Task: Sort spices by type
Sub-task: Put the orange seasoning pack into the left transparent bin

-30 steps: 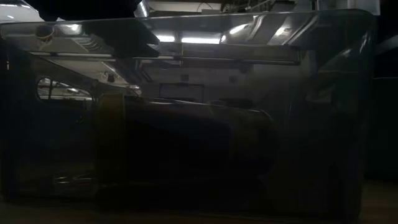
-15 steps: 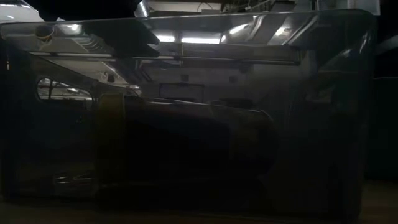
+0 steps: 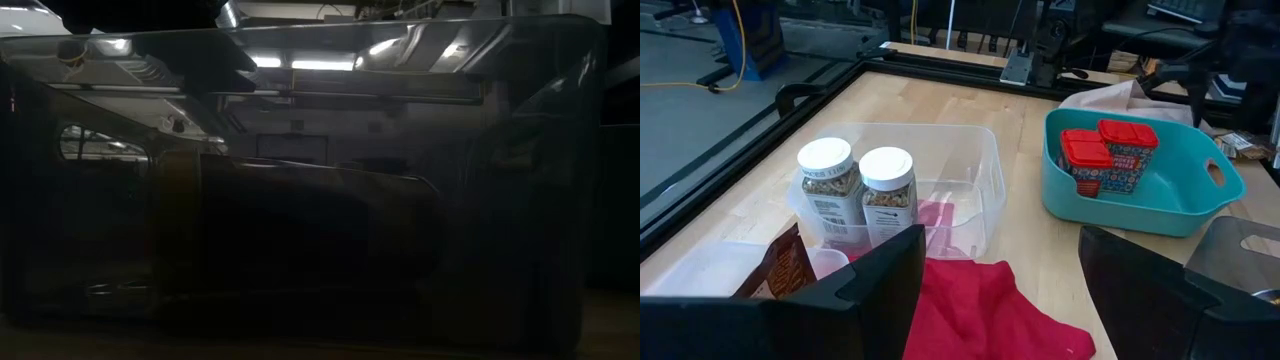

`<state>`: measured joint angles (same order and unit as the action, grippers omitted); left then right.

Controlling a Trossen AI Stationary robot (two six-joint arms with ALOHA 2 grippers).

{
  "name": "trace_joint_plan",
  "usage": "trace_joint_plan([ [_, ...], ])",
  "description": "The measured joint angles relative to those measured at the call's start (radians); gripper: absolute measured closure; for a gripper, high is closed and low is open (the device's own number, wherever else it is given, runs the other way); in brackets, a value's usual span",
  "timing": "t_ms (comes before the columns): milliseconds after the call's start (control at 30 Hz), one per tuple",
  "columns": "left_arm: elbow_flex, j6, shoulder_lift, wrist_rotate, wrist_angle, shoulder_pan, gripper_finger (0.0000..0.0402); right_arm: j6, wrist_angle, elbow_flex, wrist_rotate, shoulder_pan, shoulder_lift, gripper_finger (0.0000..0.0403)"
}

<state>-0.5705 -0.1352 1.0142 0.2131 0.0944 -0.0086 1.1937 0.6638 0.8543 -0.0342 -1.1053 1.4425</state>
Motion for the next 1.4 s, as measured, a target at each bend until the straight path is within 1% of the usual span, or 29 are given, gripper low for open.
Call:
trace_joint_plan([
  [200, 0.0, 0.0, 0.0, 0.0, 0.0, 0.0, 0.0147, -0.052, -0.061, 0.0, 0.0, 0.0, 0.0, 0.0166],
  [733, 0.0, 0.0, 0.0, 0.0, -0.001, 0.0, 0.0147, -0.103, -0.041, 0.0, 0.0, 0.0, 0.094, 0.0166],
  [1000, 0.0, 0.0, 0.0, 0.0, -0.001, 0.0, 0.0147, -0.102, -0.041, 0.0, 0.053, 0.0, 0.094, 0.0166],
  [1400, 0.0, 0.0, 0.0, 0.0, -0.002, 0.0, 0.0147, -0.102, -0.043, 0.0, 0.053, 0.0, 0.094, 0.0166],
])
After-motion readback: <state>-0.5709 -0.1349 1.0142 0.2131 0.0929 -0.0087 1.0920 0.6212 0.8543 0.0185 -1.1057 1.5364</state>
